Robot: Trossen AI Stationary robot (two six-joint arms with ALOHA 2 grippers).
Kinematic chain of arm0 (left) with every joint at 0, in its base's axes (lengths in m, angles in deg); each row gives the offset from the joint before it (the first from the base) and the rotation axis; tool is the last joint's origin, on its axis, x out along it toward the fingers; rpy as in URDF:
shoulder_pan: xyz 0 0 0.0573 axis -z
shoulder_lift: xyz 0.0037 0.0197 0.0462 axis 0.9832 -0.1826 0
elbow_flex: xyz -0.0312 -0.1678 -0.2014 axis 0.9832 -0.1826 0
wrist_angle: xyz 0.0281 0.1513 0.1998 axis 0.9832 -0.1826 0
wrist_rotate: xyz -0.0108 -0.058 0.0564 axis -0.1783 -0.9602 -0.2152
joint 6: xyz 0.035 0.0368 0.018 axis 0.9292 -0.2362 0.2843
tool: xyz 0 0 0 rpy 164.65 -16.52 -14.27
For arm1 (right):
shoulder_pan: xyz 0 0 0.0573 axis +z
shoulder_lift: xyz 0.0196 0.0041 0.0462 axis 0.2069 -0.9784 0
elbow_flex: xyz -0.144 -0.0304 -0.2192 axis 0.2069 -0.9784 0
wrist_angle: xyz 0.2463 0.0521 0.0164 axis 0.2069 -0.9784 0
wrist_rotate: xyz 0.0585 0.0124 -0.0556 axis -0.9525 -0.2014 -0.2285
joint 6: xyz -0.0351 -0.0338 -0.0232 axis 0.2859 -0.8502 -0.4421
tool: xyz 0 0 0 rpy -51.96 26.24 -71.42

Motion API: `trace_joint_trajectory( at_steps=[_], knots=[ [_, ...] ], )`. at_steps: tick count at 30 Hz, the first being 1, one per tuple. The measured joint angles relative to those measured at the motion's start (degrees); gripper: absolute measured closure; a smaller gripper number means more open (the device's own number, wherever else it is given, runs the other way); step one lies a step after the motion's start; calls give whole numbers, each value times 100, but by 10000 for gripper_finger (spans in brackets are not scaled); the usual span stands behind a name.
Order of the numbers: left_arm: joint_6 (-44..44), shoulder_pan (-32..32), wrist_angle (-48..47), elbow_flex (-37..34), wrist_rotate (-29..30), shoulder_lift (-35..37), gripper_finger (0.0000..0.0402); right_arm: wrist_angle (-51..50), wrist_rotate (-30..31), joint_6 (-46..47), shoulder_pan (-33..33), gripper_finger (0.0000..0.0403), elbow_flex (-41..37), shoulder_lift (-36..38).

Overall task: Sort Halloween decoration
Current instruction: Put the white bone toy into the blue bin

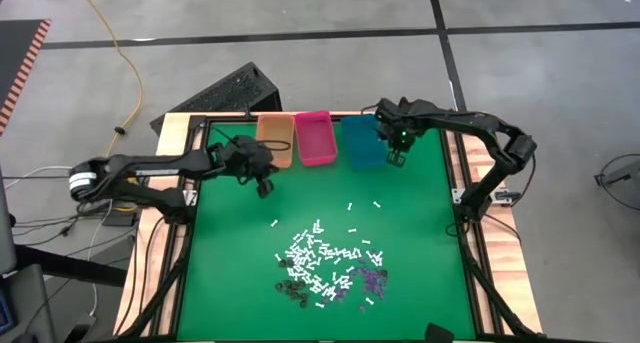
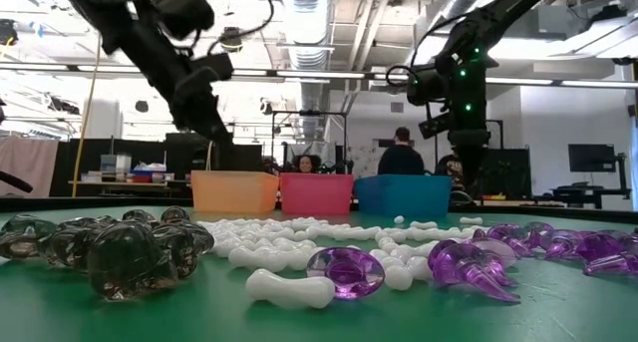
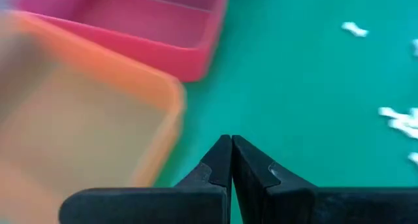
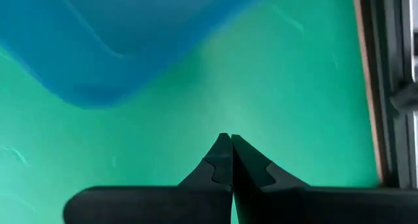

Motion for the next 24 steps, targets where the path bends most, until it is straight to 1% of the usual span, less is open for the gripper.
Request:
trace_joint_trajectory(
  at_steps=[2, 5, 10, 13, 18, 19, 22, 24],
  knots=[
    [1, 3, -359, 97, 406, 292, 401, 157, -143, -59, 94, 382, -3, 0],
    [-17, -18, -624, 102, 748, 685, 401, 538, -370, -247, 260, 382, -3, 0],
    [-144, -27, -934, 101, 925, 1025, 402, 1170, -505, -454, 519, 382, -3, -8],
    [-167, -27, -1049, 99, 979, 1064, 401, 1376, -634, -510, 584, 382, -3, -15],
    [-127, -27, -1223, 97, 1132, 1060, 401, 1903, -624, -553, 509, 382, -3, -15],
    [-107, -27, -1287, 97, 1262, 1059, 401, 2030, -623, -600, 480, 382, -3, -15],
    [-113, -61, -1567, 97, 2026, 1058, 401, 2285, -605, -640, 423, 382, -3, -14],
    [-108, -144, -1732, 95, 2334, 1058, 401, 2278, -606, -640, 439, 382, -3, 20]
  ],
)
